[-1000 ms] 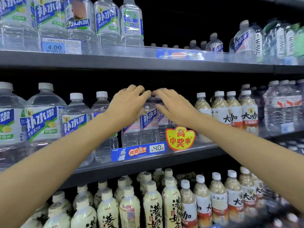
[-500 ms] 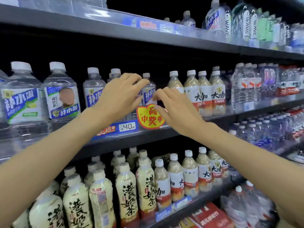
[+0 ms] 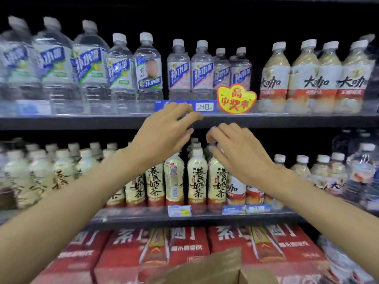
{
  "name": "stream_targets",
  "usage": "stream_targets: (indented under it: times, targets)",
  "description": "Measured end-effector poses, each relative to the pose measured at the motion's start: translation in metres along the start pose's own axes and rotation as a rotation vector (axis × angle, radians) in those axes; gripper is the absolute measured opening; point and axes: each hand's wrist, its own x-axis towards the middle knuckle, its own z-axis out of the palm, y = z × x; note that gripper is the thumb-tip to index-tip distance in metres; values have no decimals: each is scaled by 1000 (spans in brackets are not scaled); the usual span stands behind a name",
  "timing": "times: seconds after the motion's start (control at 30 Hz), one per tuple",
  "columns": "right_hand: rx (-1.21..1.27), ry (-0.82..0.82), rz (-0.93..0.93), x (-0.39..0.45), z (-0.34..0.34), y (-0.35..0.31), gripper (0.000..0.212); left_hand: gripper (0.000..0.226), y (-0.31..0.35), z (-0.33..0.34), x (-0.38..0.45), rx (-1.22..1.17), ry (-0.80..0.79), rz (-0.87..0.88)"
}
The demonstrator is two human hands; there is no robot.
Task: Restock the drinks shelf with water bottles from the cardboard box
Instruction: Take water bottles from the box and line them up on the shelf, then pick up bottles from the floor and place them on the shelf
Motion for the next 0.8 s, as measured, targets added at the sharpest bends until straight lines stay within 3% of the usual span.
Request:
stream_targets:
  times: [0.23, 0.47, 0.8]
  targets:
    - [274, -79, -228, -15, 40, -107, 24, 30, 0, -36, -113, 46, -216, -174]
    - [491, -147, -414, -51, 85, -243, 23, 33, 15, -68, -258, 122, -437, -479]
    - [661, -454, -672, -113, 142, -432, 32, 36, 52, -101, -468, 160, -802, -830]
